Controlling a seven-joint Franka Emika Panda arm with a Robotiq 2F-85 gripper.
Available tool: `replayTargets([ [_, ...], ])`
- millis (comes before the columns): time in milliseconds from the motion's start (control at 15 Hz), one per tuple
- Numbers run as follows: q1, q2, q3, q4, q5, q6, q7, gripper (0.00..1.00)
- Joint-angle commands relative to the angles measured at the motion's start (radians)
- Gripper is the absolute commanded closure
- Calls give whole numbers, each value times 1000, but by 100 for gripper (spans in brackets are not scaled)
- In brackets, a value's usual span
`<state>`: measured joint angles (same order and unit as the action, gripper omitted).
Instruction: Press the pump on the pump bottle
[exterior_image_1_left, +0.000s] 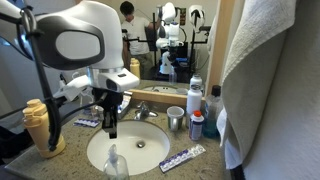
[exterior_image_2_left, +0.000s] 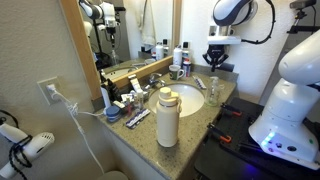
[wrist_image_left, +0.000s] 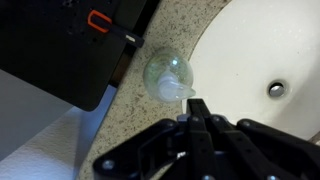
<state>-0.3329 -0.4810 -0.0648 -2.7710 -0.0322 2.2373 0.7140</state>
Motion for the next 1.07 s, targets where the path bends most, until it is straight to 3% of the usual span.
replayTargets([
  [0,-8,-6,5,2,1,-5,19,100],
  [1000,-26,87,-75,-2,50,2,-6,100],
])
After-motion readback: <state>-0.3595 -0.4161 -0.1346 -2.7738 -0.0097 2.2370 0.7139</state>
